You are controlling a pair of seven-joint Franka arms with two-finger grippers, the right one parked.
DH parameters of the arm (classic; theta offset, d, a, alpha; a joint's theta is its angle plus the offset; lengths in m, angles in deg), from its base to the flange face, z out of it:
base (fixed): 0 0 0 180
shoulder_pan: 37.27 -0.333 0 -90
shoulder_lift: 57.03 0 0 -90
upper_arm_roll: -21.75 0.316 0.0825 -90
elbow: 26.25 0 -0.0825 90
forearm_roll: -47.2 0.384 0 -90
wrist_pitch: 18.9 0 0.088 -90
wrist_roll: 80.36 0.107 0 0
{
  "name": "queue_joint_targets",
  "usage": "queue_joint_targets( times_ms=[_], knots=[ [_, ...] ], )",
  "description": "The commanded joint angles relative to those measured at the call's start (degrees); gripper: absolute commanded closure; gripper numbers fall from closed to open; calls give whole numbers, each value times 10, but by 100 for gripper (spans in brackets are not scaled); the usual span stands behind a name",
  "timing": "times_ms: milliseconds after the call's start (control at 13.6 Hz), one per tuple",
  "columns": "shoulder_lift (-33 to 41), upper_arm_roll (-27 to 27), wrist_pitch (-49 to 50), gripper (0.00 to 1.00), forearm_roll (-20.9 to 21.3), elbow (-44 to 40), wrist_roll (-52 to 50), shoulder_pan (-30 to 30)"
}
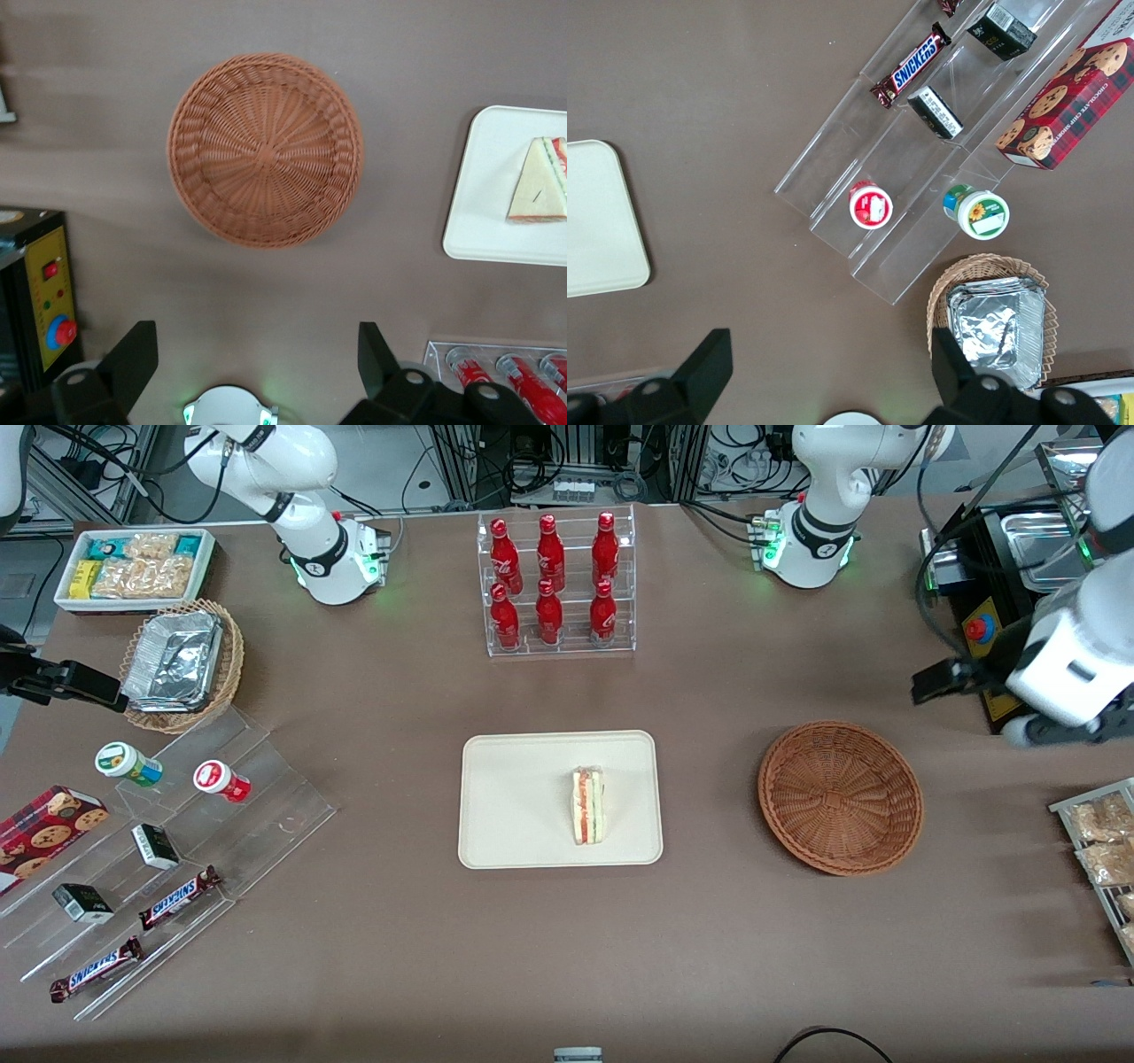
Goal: Place sandwich from basket to tray
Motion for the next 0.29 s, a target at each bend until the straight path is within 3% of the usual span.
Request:
queue_joint_targets(
  times_ms=[0, 221],
  knots=[
    [75, -8, 6, 0, 5, 68, 5, -8],
    [95, -19, 23, 0, 8, 80, 7, -25]
  ],
)
